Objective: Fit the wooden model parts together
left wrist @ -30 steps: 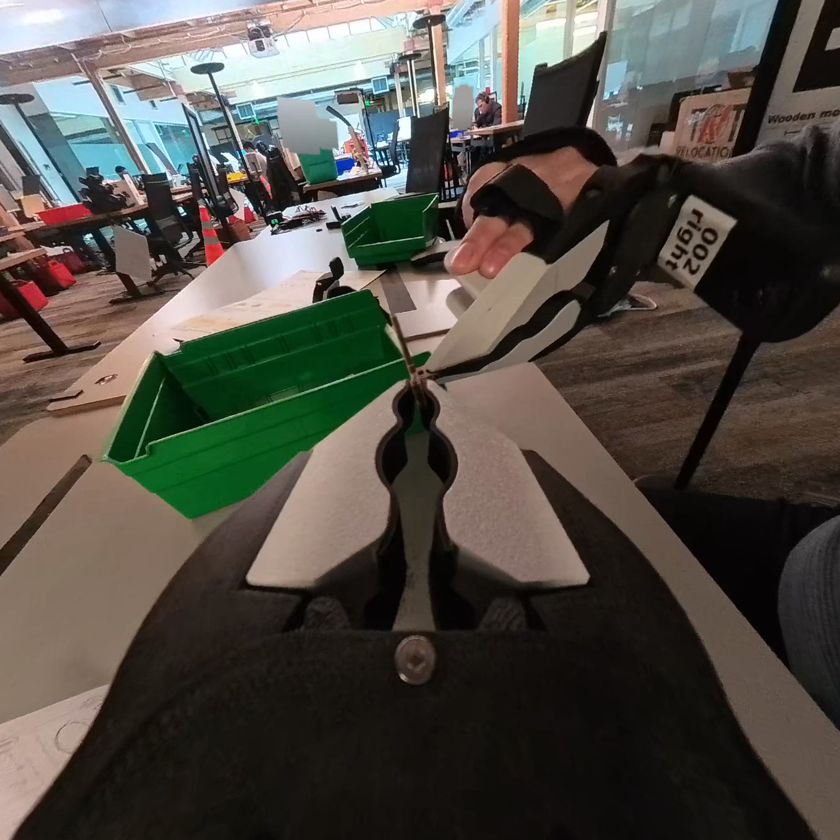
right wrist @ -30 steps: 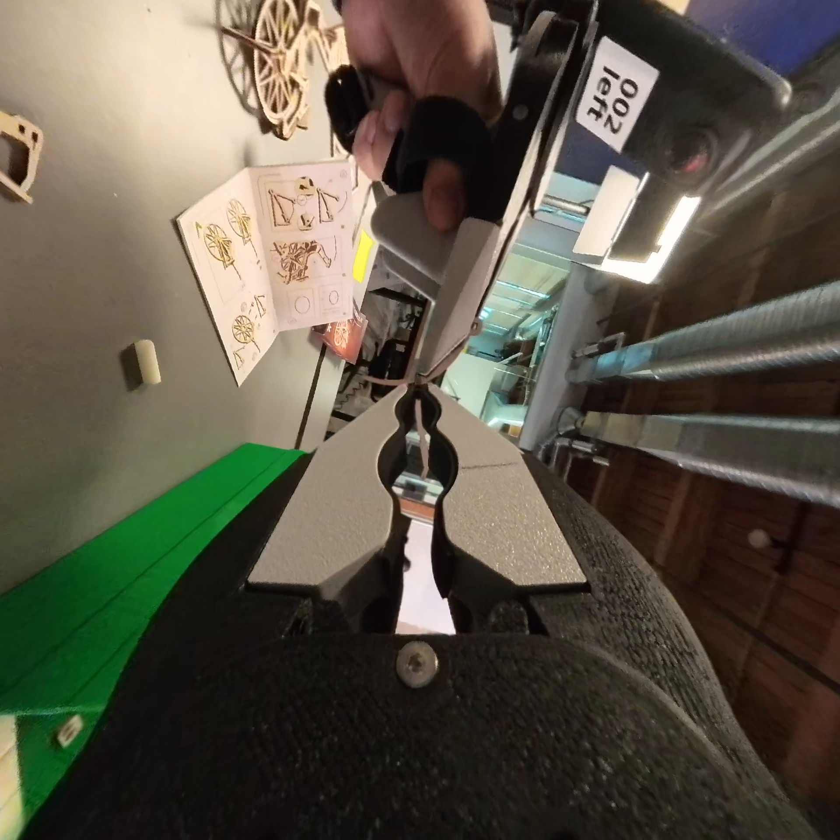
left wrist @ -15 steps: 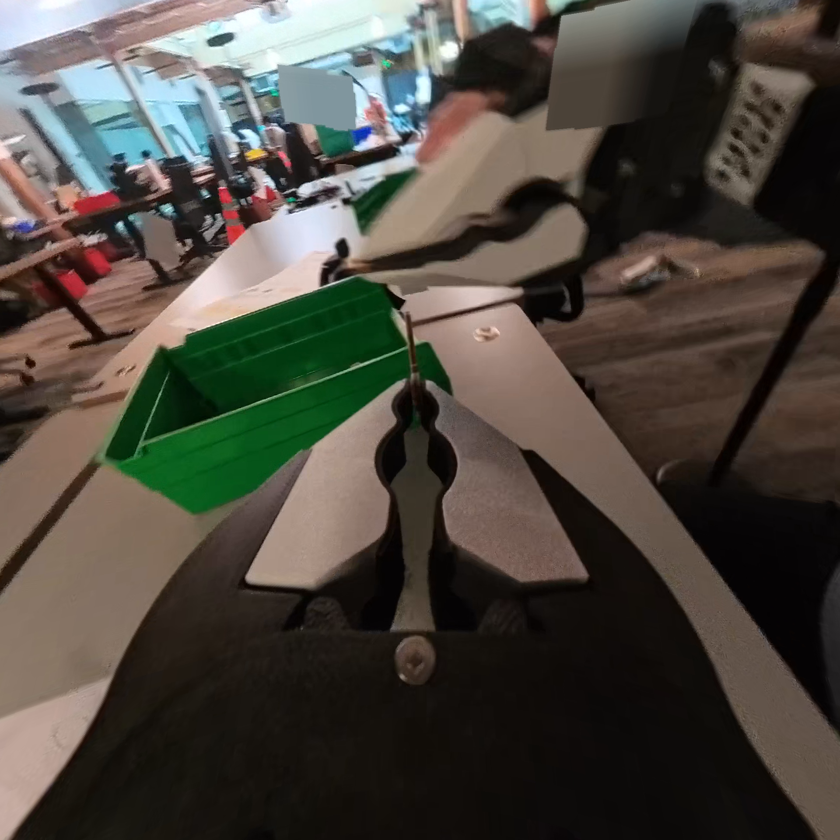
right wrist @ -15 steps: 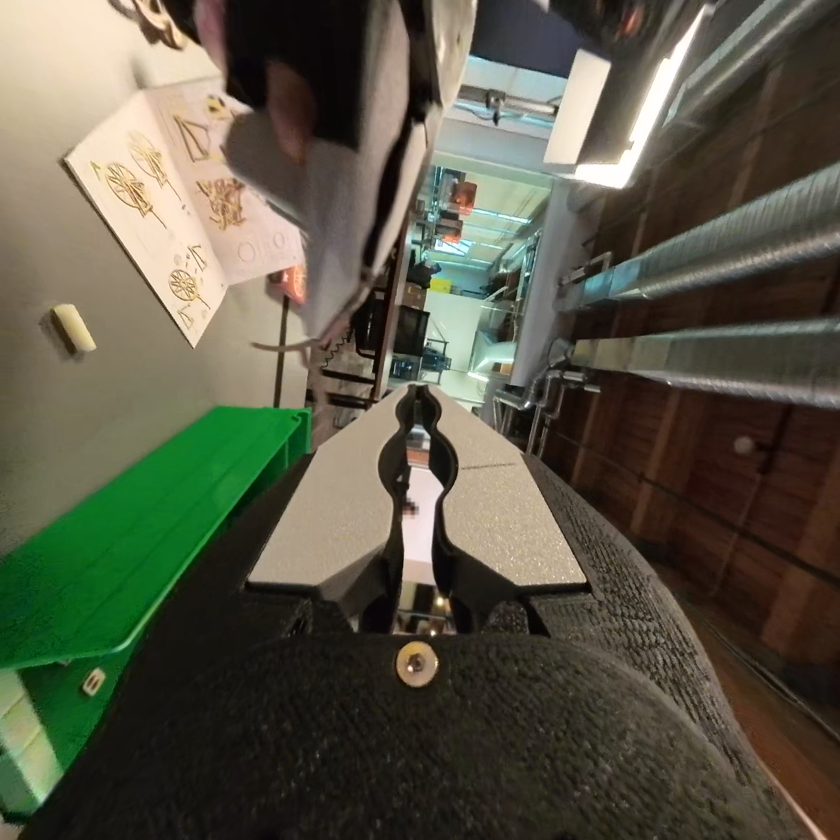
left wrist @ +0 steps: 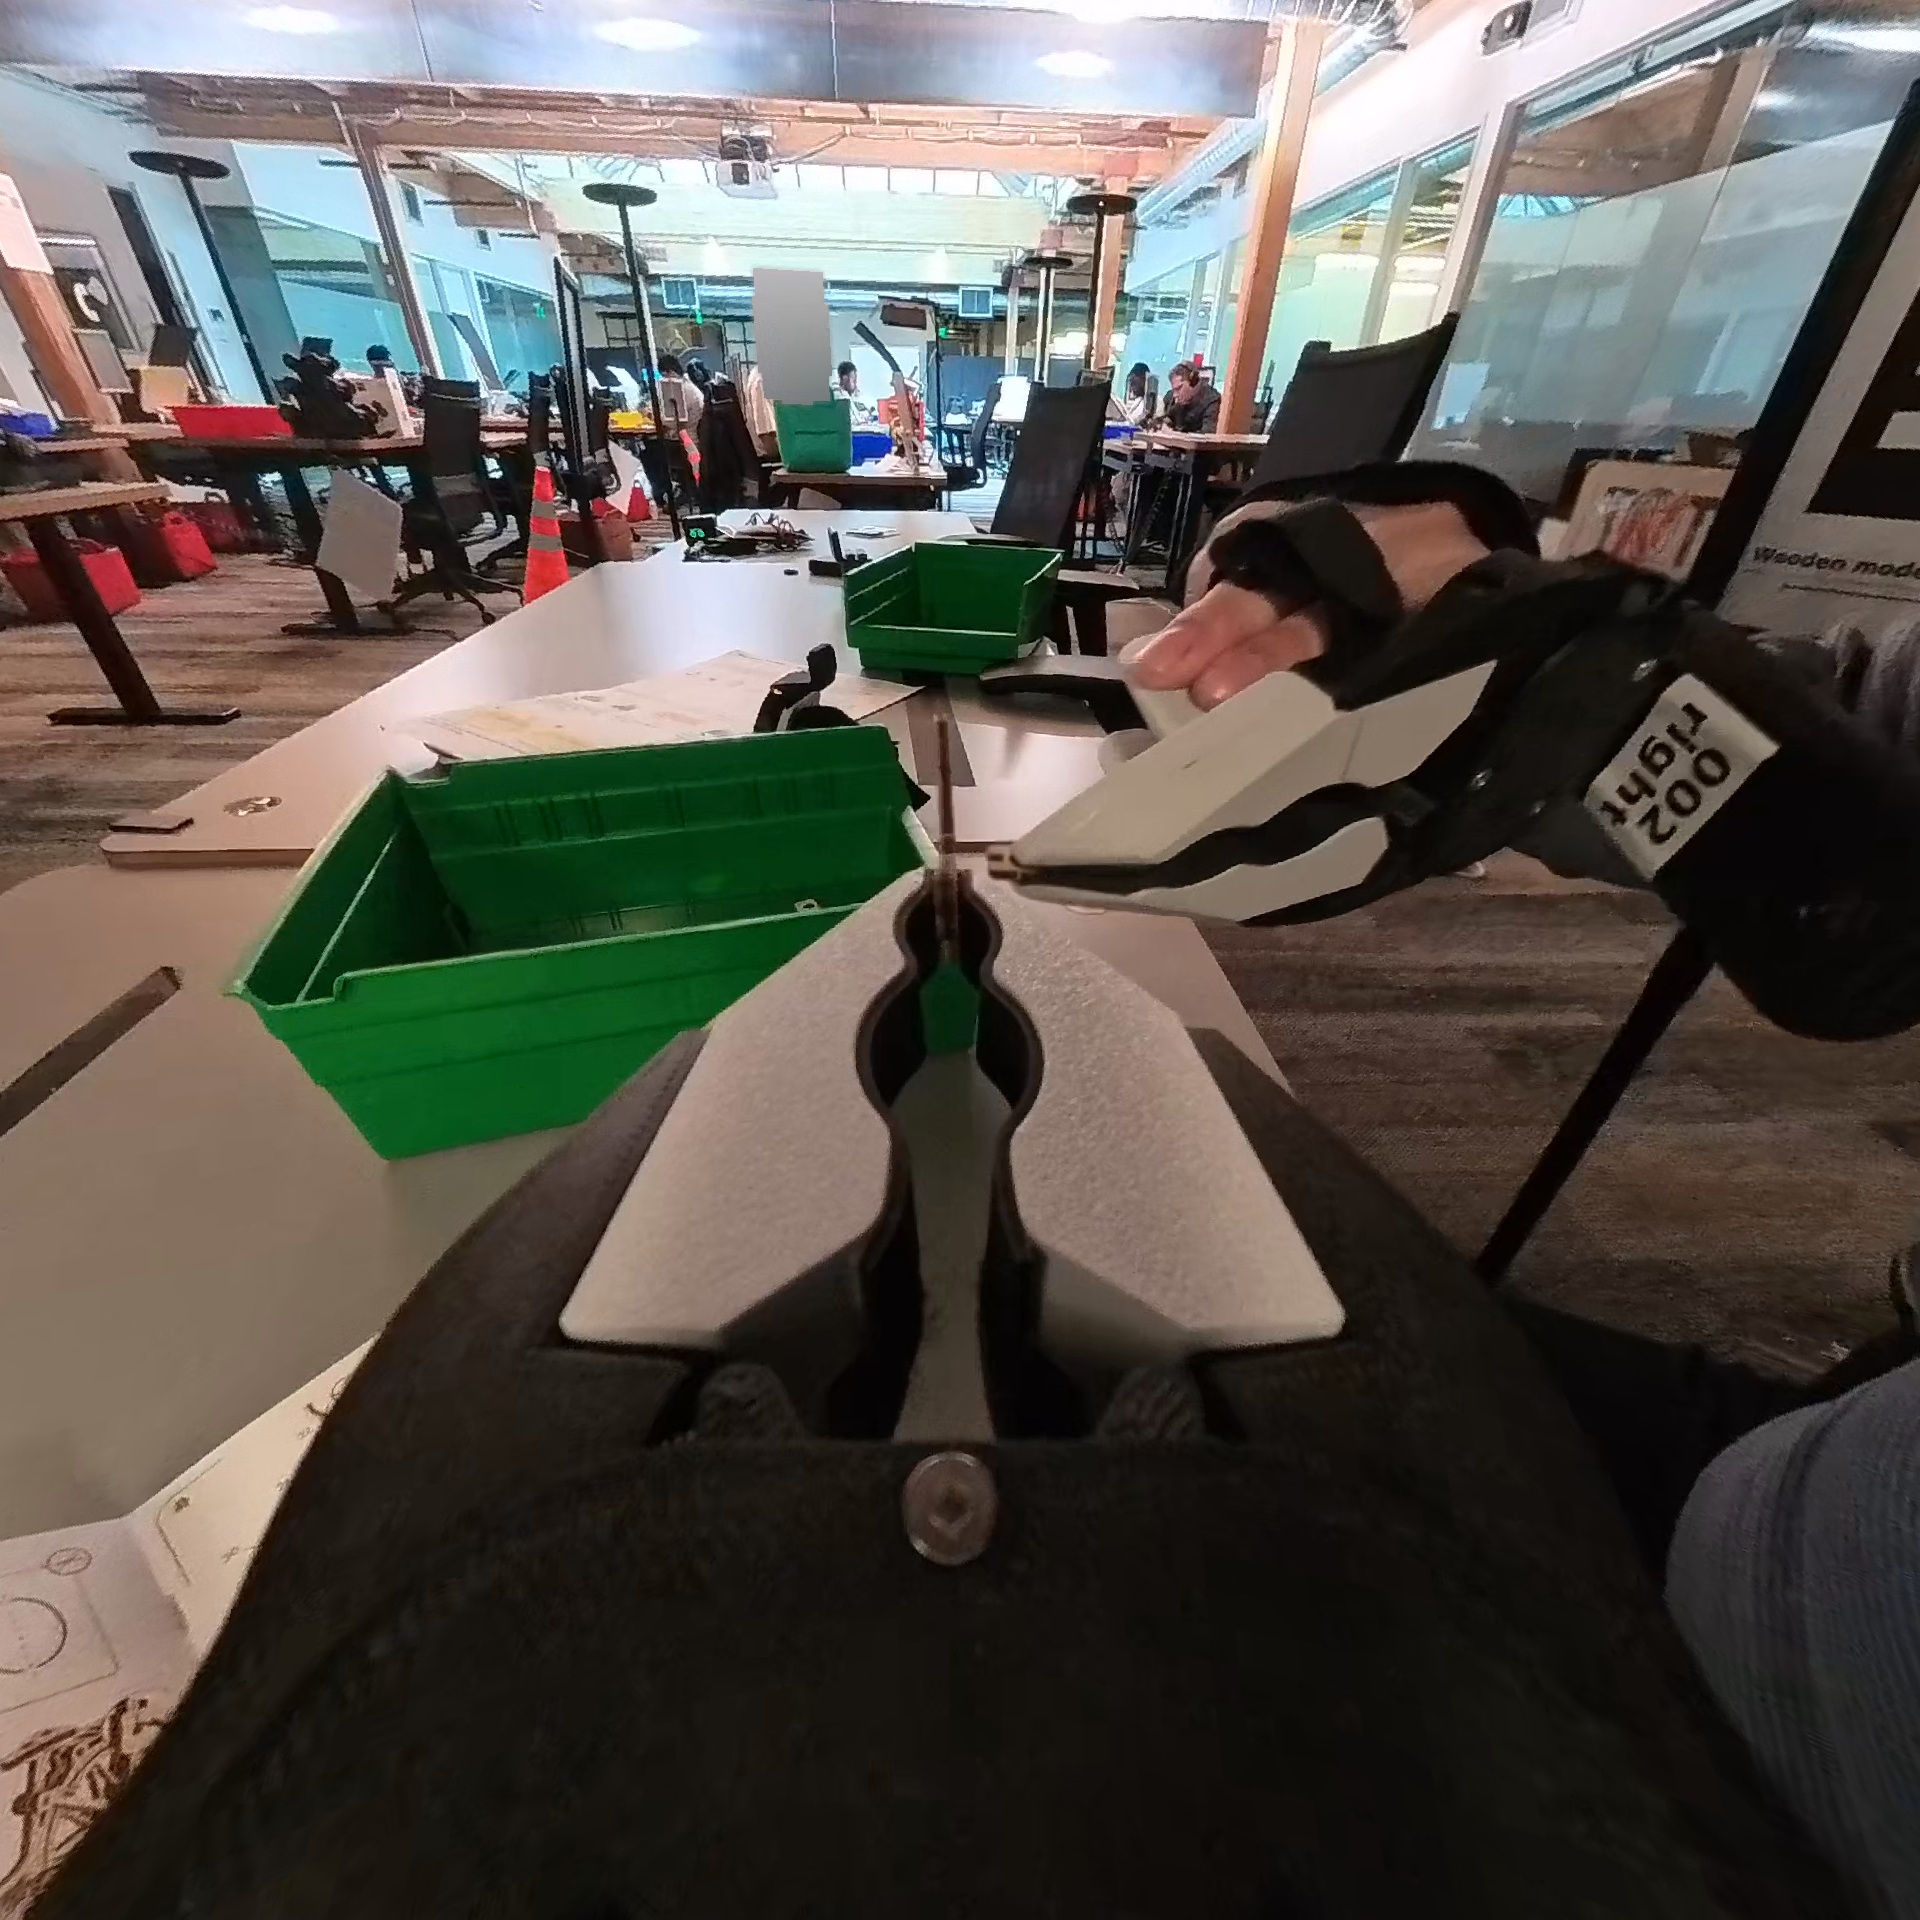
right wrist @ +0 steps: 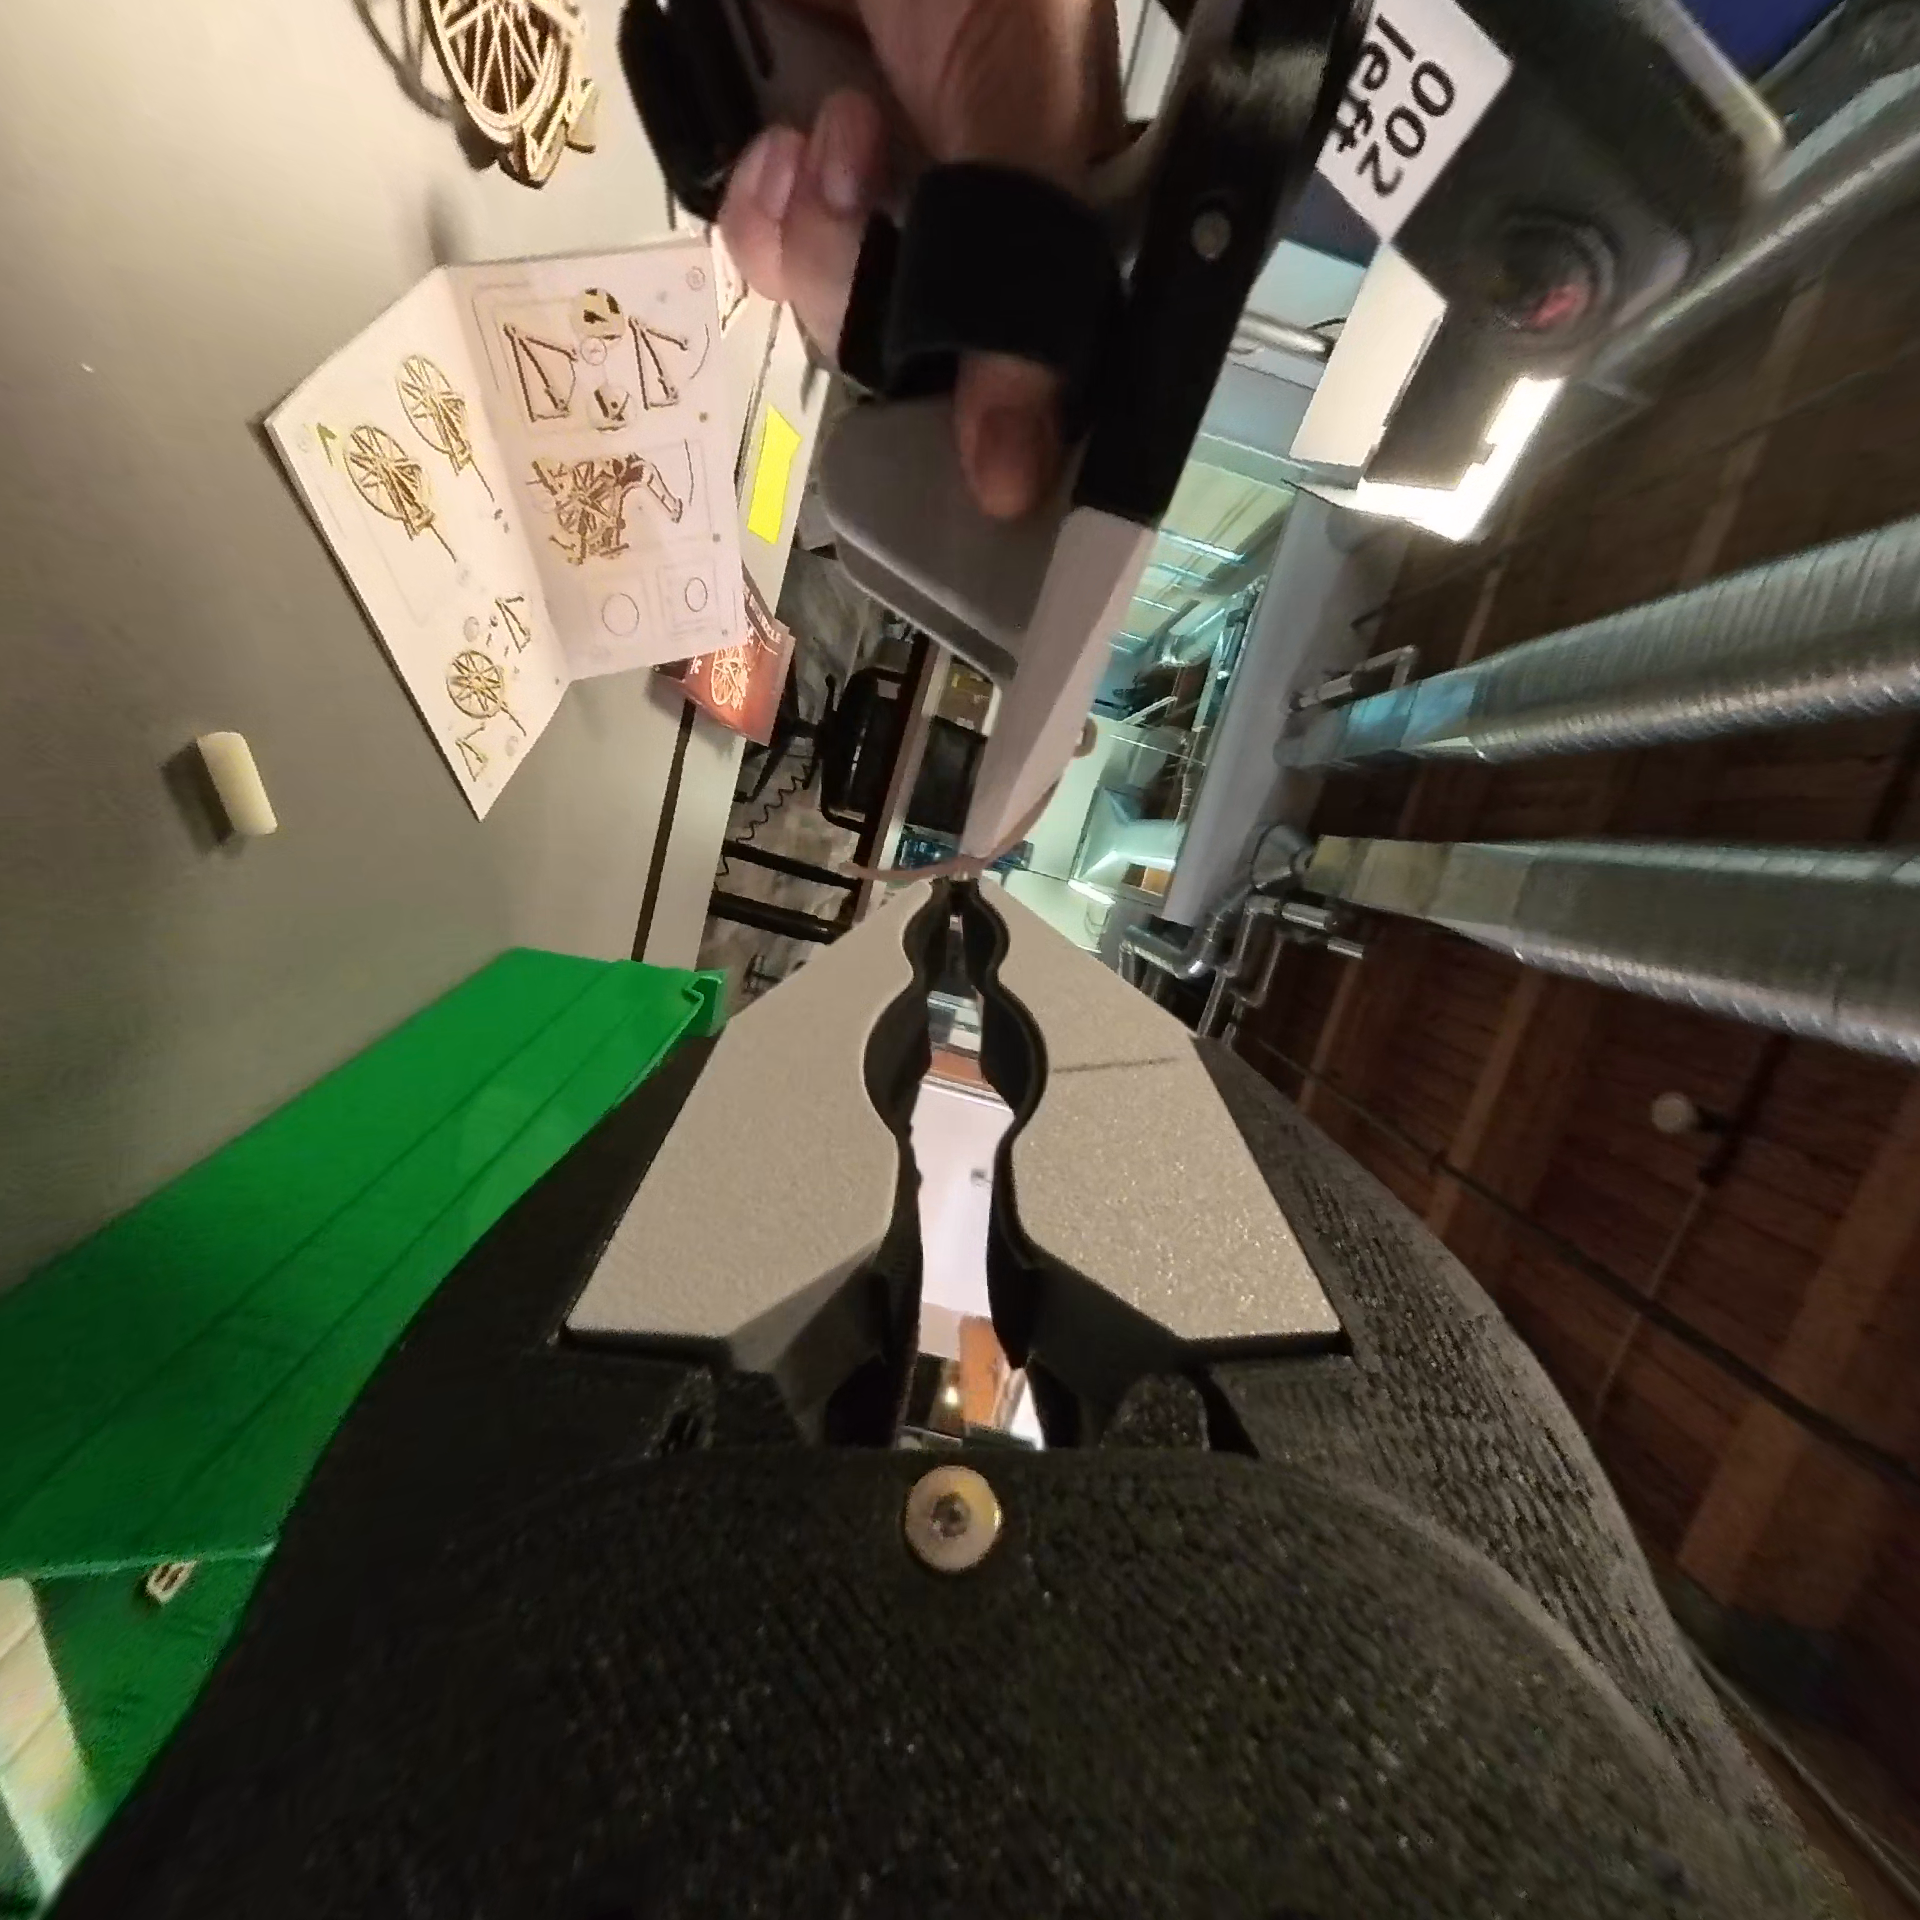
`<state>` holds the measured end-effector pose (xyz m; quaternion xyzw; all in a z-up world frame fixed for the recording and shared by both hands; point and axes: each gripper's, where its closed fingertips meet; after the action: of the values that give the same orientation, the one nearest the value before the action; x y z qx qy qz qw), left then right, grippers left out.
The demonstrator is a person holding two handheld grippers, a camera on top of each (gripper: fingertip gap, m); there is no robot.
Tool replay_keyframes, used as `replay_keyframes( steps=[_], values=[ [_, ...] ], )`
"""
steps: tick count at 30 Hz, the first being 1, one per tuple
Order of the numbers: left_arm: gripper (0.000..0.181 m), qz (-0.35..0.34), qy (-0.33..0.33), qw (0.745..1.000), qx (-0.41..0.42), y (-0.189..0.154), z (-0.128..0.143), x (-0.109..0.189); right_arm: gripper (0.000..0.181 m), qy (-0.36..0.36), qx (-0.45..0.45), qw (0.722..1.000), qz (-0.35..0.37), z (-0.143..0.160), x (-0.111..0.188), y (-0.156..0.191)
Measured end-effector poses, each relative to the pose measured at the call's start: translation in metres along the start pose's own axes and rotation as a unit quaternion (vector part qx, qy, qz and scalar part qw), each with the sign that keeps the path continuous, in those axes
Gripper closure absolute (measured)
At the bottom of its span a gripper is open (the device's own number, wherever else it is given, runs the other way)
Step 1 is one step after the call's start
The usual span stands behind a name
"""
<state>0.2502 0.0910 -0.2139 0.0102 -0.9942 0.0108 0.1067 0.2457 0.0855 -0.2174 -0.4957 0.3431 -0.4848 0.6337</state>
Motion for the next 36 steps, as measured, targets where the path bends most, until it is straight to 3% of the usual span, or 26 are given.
replay_keyframes(
  steps=[36],
  values=[
    [0.181, -0.016, 0.037, 0.998, -0.041, -0.0051, -0.0018, 0.0042, 0.181, -0.003, 0.025, 1.000, 0.010, -0.0042, -0.0022, -0.0038]
  ],
)
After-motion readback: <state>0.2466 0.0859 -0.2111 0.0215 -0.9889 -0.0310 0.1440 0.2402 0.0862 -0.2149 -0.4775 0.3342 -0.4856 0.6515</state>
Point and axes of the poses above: each gripper's, where its closed fingertips meet, x back along the fingers, z out of its underside, y = z × x across the jaws, and after that the axes turned 11 degrees about y, right-handed
